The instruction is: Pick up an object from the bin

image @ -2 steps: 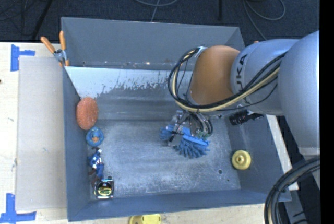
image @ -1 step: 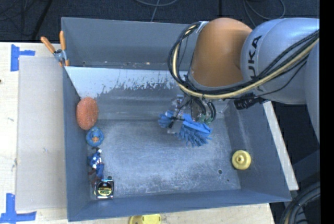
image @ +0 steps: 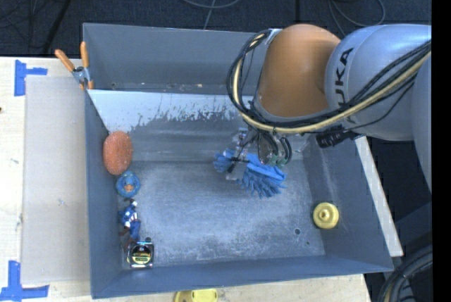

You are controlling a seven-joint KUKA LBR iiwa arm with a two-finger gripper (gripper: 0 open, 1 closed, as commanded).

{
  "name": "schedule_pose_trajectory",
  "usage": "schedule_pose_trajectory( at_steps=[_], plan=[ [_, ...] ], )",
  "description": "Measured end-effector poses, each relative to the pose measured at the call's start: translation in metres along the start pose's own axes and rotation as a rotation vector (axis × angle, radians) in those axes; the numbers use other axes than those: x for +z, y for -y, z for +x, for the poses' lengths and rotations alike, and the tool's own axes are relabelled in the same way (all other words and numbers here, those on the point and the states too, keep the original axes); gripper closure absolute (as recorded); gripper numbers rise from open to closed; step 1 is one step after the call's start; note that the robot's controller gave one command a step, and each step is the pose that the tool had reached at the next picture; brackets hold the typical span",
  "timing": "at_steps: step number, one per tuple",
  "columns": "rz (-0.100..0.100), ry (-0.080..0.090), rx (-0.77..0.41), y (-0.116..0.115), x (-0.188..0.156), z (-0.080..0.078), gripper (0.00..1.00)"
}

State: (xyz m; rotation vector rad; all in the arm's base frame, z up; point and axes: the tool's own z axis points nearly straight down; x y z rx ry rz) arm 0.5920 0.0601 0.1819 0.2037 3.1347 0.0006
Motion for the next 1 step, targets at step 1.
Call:
schedule_pose_trajectory(
  at_steps=[1],
  plan=[
    [0.0, -0.005, 0.002, 0.0108, -0.0532, -0.0131, 1.0]
  ],
)
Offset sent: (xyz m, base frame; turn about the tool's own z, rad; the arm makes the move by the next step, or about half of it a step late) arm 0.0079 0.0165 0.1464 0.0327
